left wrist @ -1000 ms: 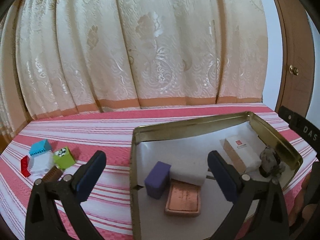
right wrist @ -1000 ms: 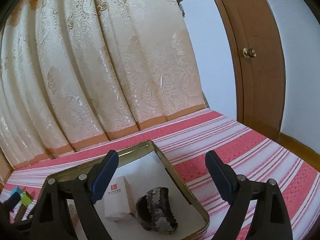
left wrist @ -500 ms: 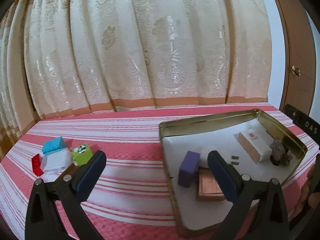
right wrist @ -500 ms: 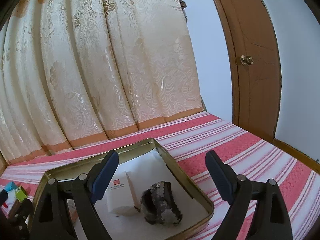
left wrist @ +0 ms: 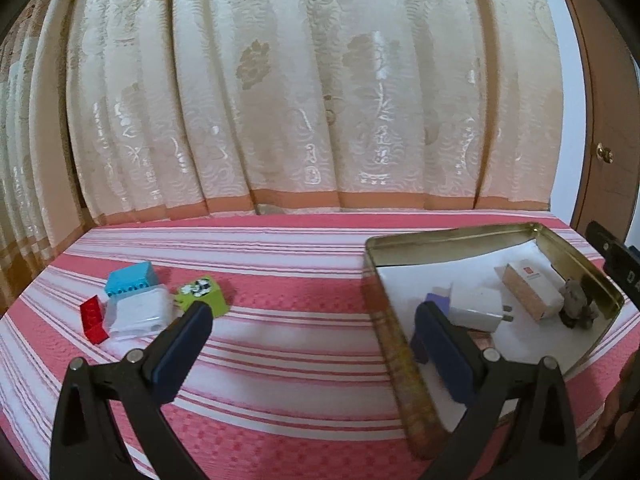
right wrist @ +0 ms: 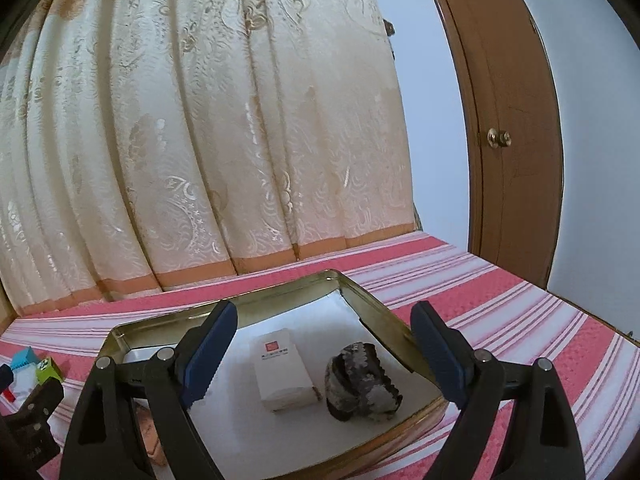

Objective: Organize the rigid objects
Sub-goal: 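Withdraw both grippers from the tin back toward the remaining items, then grasp the brown comb with the right gripper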

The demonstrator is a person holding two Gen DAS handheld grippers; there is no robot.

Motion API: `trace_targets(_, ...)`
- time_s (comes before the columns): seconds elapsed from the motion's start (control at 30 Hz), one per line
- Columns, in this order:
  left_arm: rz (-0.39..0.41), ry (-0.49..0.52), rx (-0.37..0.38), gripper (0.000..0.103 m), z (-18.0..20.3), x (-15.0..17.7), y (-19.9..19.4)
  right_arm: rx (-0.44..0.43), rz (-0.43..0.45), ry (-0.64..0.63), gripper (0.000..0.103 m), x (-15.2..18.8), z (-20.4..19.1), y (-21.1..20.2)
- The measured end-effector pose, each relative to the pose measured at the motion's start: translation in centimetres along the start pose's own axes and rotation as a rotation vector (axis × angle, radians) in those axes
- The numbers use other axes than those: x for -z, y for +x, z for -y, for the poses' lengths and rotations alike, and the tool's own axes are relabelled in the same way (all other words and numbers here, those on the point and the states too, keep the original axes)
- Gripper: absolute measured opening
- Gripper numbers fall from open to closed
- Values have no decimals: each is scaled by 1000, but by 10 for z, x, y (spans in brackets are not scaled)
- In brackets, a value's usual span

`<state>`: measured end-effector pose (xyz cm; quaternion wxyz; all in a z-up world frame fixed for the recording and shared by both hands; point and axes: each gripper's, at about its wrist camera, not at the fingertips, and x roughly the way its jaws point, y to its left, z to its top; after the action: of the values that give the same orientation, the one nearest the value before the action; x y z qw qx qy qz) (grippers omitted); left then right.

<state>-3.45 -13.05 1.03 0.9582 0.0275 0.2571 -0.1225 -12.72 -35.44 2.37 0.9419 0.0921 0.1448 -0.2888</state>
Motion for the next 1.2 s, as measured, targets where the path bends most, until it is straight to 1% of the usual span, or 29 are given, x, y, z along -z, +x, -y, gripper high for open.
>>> trace_targets(0.1, -2, -9, -4, 102, -8, 0, 0, -8, 7, 3, 90, 2, -8, -7)
trace_targets(0.27, -2, -17, -18, 102, -24, 1, 1, -52, -6, 12, 90, 8, -28, -15)
trace_targets(0.43, -8, -32, -35, 102, -45, 2, 1, -107, -13, 12, 90, 13, -58, -24)
trace_targets(0.63, -23, -59, -65, 102, -79, 4, 5, -175, -22, -13, 90, 21, -101, -34)
trace_targets(0.9, -73, -108, -137, 102, -137, 8, 17, -261, -71, -72, 90, 35, -157, -40)
trace_targets(1.1, -140, -143, -176, 102, -178, 12, 32, -309, -105, -113, 90, 41, -192, -42)
trace_targets(1.2, -169, -177, -198, 102, -199, 15, 38, -331, -146, -134, 90, 45, -210, -39)
